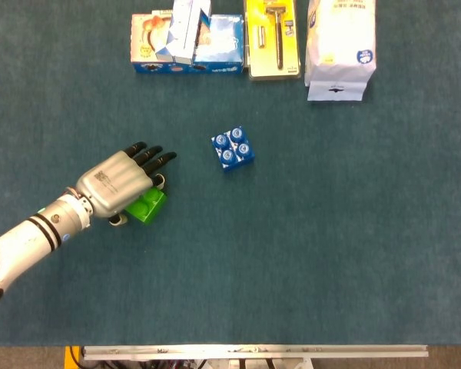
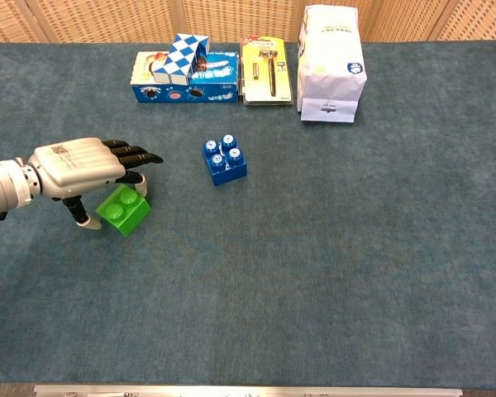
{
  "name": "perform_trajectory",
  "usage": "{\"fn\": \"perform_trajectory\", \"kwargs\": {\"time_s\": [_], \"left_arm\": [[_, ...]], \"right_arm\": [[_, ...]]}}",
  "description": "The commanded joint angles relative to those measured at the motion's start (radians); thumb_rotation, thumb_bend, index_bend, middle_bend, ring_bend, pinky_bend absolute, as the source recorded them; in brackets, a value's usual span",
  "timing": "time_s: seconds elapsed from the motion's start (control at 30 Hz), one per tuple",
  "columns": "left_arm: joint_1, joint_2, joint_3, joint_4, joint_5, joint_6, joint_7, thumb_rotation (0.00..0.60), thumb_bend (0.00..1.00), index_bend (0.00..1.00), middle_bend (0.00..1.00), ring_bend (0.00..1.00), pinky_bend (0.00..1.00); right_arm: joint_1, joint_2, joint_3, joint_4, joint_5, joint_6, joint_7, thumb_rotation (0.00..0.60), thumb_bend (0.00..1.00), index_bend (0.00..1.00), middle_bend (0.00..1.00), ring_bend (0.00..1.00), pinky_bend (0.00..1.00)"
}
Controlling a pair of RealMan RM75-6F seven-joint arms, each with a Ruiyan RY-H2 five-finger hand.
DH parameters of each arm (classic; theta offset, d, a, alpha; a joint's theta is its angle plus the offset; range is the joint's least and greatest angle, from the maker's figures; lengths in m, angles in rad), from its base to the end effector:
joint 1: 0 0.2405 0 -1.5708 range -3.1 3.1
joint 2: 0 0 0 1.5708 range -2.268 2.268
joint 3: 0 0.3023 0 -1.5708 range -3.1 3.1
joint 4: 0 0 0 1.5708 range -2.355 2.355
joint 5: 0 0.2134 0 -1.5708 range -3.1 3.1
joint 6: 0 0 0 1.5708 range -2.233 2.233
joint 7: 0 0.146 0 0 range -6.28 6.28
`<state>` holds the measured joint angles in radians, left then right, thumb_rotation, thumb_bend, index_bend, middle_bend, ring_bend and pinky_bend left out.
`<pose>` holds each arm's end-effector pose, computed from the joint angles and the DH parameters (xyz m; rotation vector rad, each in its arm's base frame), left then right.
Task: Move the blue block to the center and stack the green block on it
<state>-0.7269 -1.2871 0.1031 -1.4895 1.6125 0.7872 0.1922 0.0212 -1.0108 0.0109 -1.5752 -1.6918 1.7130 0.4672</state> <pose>-0.2534 0.3194 0.0194 -2.4035 -0.5791 -0.5401 -0.3389 -0.1528 0.2295 1.3342 -0.9930 1.3289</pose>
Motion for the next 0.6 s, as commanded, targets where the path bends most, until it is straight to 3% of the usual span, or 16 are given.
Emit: {"fn": "perform_trajectory", "kwargs": {"time_s": [0.03, 0.6], "left_arm": [[0.001, 0.003, -0.005, -0.012, -0.022, -0.011, 0.014, 0.6, 0.04, 0.31, 0.0, 0.0, 0.1], [0.008, 0.024, -0.007, -0.056, -0.069, -0.011, 0.032, 0.6, 0.04, 0.41, 0.0, 0.0, 0.1]], "right_arm": [[0.0, 0.0, 0.0, -0.001, 0.0, -0.002, -0.001, 0.6, 0.09, 0.32, 0.13, 0.0, 0.05], [0.003, 0.002, 0.003, -0.002, 0.001, -0.015, -0.001, 0.6, 0.09, 0.32, 0.13, 0.0, 0.05]]}}
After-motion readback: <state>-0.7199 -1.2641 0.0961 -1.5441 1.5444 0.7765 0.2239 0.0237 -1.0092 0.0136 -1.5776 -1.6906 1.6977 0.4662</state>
